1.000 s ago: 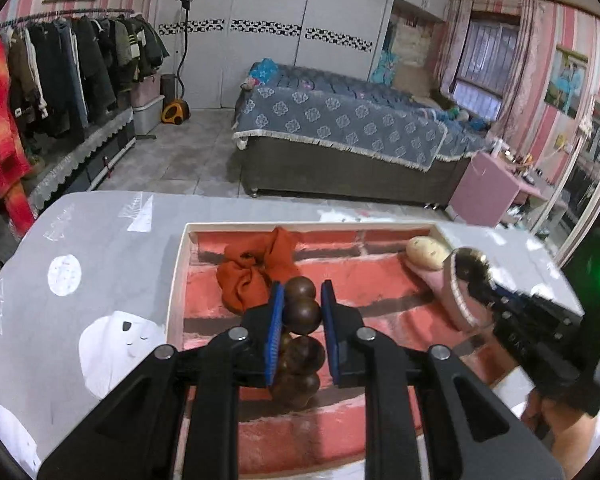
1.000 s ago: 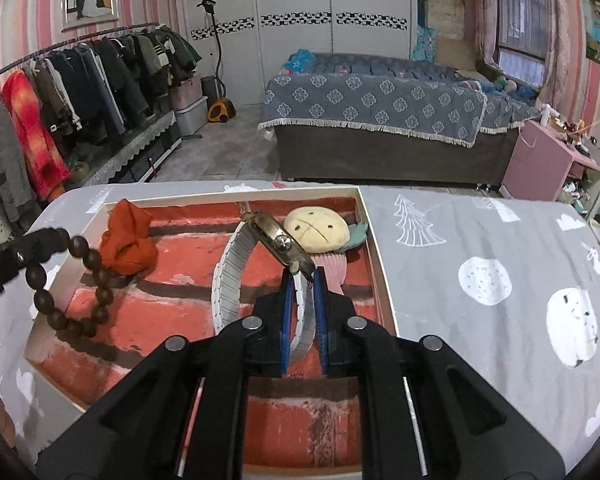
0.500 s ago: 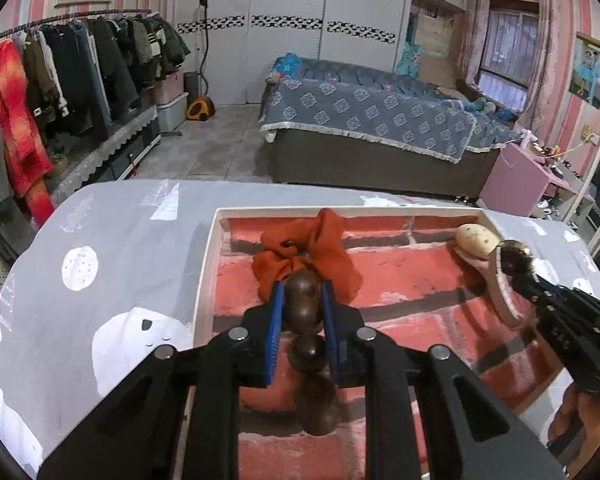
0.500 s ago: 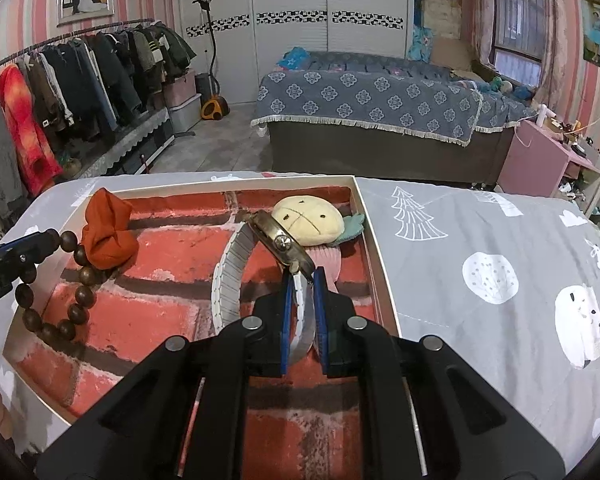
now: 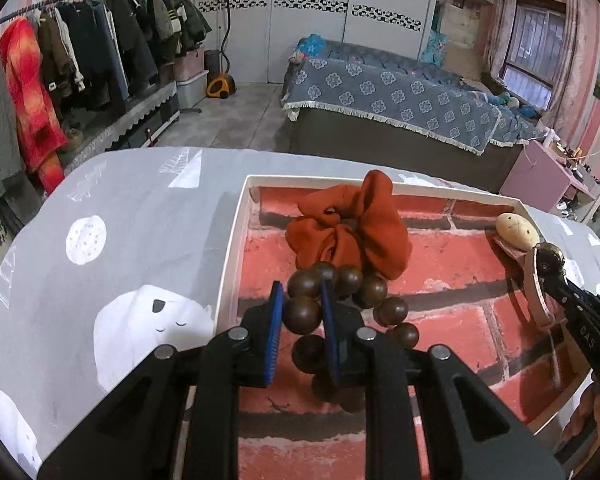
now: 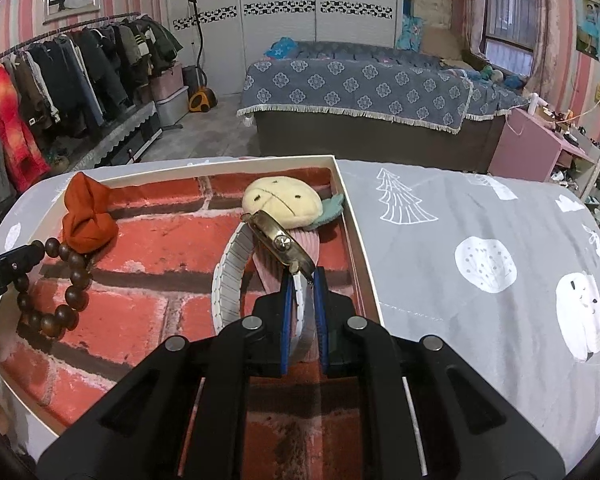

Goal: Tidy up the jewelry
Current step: 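Lower the bracelet and watch into the tray and open both tools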

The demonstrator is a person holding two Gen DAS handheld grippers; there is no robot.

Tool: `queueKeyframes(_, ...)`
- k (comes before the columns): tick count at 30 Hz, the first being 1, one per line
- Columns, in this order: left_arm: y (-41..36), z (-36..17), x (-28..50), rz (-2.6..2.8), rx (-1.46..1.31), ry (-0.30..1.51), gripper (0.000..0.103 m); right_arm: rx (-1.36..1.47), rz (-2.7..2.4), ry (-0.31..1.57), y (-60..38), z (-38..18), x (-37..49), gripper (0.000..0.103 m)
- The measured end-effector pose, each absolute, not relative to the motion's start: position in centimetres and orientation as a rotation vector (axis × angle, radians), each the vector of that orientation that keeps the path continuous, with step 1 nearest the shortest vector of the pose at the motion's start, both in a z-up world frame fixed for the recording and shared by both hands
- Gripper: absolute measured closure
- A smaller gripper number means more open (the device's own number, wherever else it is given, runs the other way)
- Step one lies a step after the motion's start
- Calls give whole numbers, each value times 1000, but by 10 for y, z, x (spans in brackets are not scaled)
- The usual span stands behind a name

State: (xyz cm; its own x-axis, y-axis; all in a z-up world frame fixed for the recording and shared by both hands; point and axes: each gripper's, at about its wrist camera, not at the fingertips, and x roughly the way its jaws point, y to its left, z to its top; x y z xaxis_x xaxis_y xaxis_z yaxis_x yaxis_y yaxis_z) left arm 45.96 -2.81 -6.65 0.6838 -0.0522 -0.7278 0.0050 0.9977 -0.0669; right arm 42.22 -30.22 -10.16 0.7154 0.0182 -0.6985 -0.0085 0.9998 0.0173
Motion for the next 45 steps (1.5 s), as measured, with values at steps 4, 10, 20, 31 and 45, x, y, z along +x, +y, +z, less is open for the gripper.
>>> queueKeyframes(4,-29,-70,460,-14,-42,823,83,19,9,775,-303,-103,423,92)
queueKeyframes(10,-26,-76,462,4,-49,844,83,20,15,783,-304,-104,425,91)
queueKeyframes(20,-24,-80,462,34,-42,848,82,3,28,781,-306,-100,423,89)
queueKeyframes(31,-22,-60,454,35,-92,830,51,12,54,755,-309,-71,410,43)
queueKeyframes(45,-36,14,417,-26,-99,703,21,-25,37,619,-320,4,365,4)
